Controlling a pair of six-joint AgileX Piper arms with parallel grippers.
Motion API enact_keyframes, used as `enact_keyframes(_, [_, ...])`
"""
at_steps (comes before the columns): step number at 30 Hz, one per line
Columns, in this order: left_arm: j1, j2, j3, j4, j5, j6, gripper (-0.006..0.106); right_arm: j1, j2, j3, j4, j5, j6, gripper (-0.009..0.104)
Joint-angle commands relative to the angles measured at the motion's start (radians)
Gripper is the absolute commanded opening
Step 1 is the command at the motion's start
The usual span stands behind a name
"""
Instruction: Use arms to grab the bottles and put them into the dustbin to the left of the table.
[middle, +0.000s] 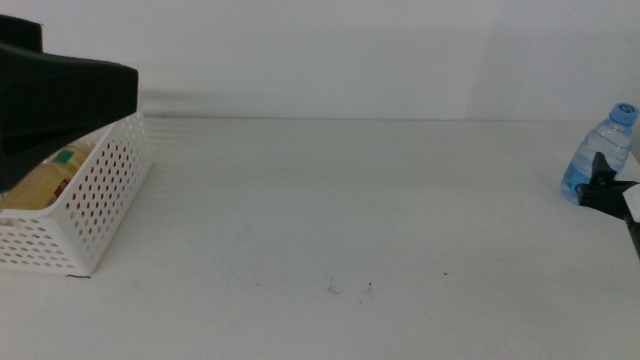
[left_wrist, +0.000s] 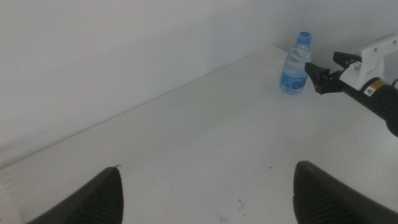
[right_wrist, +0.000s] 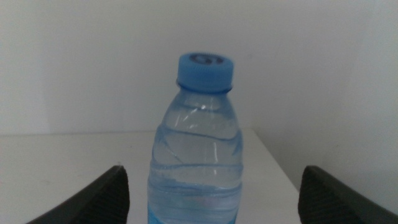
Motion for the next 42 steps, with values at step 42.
enact_keyframes(42, [-0.003, -0.003, 0.003, 0.002, -0.019, -0.002, 0.094, -0.005, 0.365, -0.403, 0.093, 0.008, -0.119, 0.092])
